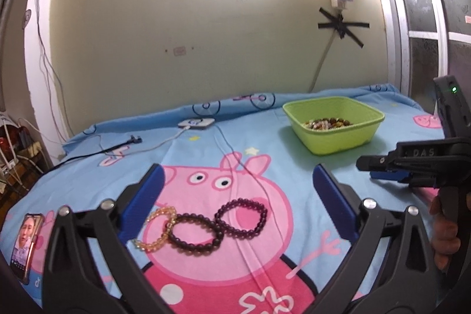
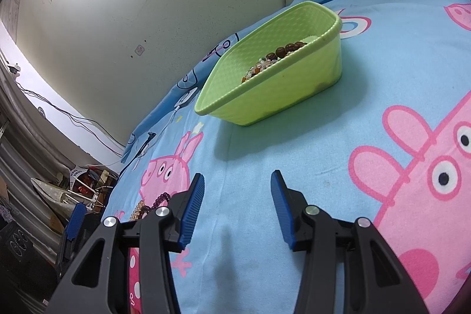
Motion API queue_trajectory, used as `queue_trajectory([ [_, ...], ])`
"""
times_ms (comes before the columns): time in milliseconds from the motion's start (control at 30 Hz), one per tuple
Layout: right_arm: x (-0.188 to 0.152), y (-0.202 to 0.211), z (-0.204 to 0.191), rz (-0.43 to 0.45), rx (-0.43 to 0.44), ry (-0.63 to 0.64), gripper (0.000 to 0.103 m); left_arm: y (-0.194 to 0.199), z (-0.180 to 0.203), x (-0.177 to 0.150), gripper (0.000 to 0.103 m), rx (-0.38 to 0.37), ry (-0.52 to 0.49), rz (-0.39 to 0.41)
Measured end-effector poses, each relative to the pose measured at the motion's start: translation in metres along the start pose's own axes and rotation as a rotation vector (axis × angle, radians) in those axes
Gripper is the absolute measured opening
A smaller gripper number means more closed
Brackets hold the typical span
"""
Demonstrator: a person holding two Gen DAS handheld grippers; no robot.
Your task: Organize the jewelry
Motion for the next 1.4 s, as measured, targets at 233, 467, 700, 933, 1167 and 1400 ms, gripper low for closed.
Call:
queue_trajectory([
  [233, -0.001, 0.000, 0.000, 0.001, -0.001, 0.000, 0.028, -0.002, -0.004, -0.002, 0.097, 0.002, 0.016, -0.007],
  [467, -0.001, 0.000, 0.000, 0.001, -0.001, 0.000, 0.029, -0.002, -0.003, -0.003, 0.097, 0.002, 0.005, -0.018],
  [700, 0.000, 0.000, 0.000, 0.000, -0.001, 0.000, 0.029, -0.002, -0.002, -0.002, 0.097, 0.021, 0.003, -0.011],
  [933, 0.000, -0.001, 0.001, -0.001, 0.000, 0.001, 0.029, 0.003, 0.002, -0.001, 0.097, 0.034, -0.024, 0.014],
  [1167, 0.000, 0.000, 0.001, -0.001, 0.001, 0.000, 0.029, 0.005, 0.001, -0.001, 0.097, -0.011, -0.008, 0.011],
  [1400, -0.002, -0.001, -0.001, -0.007, -0.006, 0.004, 0.029, 0.018, -0.082, 0.007, 0.097, 0.024, 0.041, -0.010],
])
Point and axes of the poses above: each gripper's, at about its wrist camera, not at the fingertips, and y roughly against the way its jaws point, z to its right, x to its top, the point moved 5 cm from there along -y, roughly the way its jaws point, and after that the axes turned 7 degrees about y, right-handed, at the moved point
